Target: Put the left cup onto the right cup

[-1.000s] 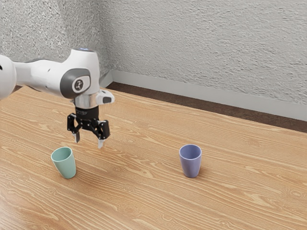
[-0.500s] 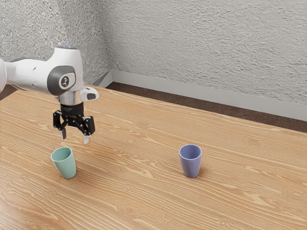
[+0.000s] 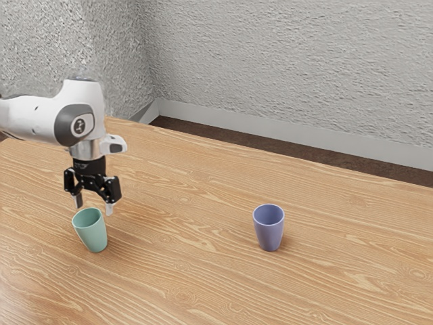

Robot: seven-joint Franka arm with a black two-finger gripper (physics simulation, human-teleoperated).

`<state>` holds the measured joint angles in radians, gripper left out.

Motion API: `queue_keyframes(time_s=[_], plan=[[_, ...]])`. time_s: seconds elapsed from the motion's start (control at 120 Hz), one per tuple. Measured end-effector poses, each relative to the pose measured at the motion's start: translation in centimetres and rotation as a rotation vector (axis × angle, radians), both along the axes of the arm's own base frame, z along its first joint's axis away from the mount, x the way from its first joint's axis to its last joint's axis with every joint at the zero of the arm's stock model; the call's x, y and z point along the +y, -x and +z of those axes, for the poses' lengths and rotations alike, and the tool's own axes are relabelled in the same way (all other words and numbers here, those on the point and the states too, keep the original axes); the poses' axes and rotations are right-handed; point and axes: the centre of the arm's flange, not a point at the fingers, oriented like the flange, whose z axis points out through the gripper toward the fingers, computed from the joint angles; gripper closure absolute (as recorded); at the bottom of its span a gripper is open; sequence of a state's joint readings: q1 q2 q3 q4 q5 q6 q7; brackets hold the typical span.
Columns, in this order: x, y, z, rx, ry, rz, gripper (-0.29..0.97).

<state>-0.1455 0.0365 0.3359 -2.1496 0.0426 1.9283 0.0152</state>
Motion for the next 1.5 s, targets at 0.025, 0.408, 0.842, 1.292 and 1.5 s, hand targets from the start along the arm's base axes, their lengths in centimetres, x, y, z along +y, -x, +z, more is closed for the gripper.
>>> queue_keyframes(time_s=[0.025,0.408,0.842,1.292,1.5], plan=[[0.0,0.1,0.0,-0.002,0.001,-0.002,0.00],[-0.1,-0.1,-1.0,-0.066,-0.006,-0.036,0.00],[-0.8,0.6,-3.1,-0.083,-0.003,-0.063,0.00],[-0.7,0.6,-5.7,-0.060,-0.007,-0.063,0.01],[-0.6,0.3,-5.6,-0.072,-0.008,-0.063,0.32]])
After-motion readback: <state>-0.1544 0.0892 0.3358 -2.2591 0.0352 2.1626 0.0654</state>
